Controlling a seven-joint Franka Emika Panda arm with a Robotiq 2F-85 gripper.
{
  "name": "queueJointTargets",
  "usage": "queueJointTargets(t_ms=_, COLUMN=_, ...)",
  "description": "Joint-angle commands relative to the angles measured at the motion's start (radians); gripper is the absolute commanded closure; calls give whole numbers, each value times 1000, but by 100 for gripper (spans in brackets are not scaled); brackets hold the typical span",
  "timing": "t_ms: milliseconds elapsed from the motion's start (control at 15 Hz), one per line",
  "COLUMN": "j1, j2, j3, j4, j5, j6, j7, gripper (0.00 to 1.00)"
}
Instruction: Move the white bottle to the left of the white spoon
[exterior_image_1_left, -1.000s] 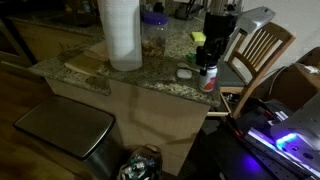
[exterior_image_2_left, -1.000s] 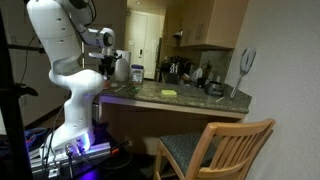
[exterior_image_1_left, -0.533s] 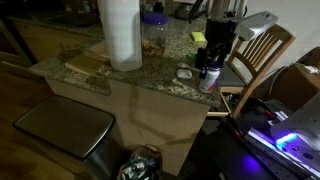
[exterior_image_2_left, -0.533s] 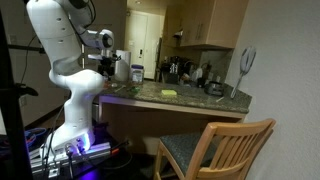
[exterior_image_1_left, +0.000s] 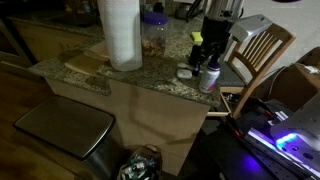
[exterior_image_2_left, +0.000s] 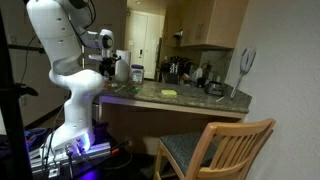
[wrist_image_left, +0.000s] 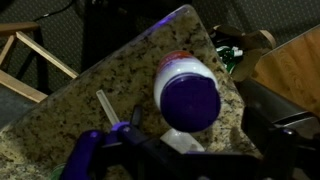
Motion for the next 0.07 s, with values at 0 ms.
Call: queueJointTargets(t_ms=0, j1=-27, j2=-22, j3=26, j4=-26, j5=3, j6=-2, j7=66, gripper=0)
